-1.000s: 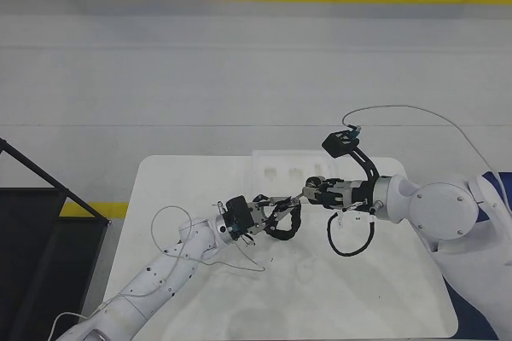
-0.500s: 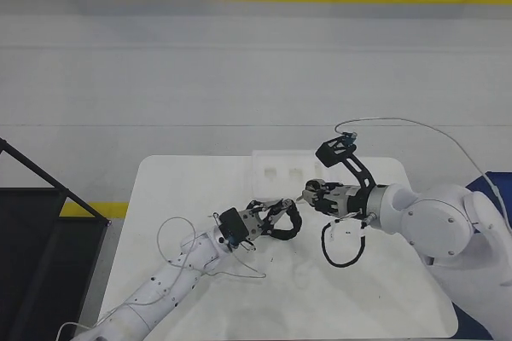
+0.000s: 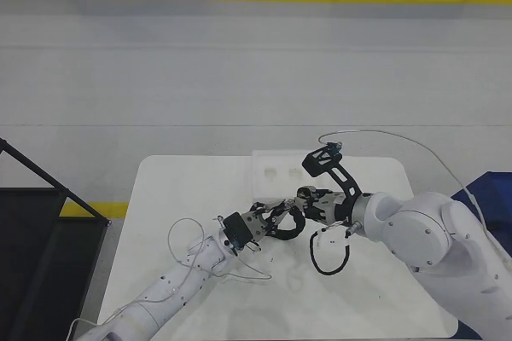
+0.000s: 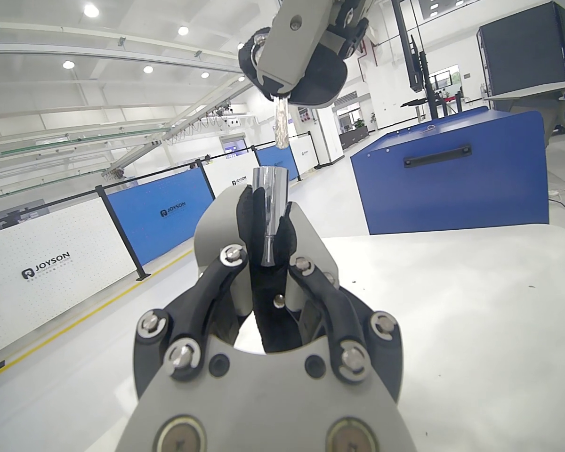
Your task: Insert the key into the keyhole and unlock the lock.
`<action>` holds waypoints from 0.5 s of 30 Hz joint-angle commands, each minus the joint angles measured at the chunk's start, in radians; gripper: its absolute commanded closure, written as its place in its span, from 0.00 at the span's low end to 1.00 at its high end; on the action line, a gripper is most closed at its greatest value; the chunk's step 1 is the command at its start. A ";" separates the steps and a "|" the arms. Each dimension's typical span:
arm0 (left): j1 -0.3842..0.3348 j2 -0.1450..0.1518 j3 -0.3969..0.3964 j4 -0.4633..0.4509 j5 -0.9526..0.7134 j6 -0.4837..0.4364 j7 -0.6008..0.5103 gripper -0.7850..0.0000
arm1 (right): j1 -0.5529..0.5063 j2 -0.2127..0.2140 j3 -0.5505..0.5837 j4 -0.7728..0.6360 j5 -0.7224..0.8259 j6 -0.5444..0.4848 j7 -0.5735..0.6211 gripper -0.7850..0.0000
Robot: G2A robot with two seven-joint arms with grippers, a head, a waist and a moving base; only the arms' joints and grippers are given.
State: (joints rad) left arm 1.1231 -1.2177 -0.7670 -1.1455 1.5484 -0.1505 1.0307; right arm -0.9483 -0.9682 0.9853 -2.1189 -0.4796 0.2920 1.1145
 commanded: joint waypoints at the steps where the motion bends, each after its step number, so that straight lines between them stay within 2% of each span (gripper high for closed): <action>1: 0.002 -0.003 -0.001 0.000 0.003 0.004 0.001 1.00 | 0.001 -0.002 -0.003 0.002 -0.004 0.006 -0.004 1.00; 15: 0.013 -0.013 -0.021 0.001 0.024 0.016 0.011 1.00 | -0.002 -0.013 -0.018 0.016 -0.021 0.044 -0.017 1.00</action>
State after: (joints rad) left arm 1.1354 -1.2300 -0.7861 -1.1439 1.5711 -0.1336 1.0412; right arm -0.9503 -0.9804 0.9680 -2.1042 -0.5008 0.3341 1.0971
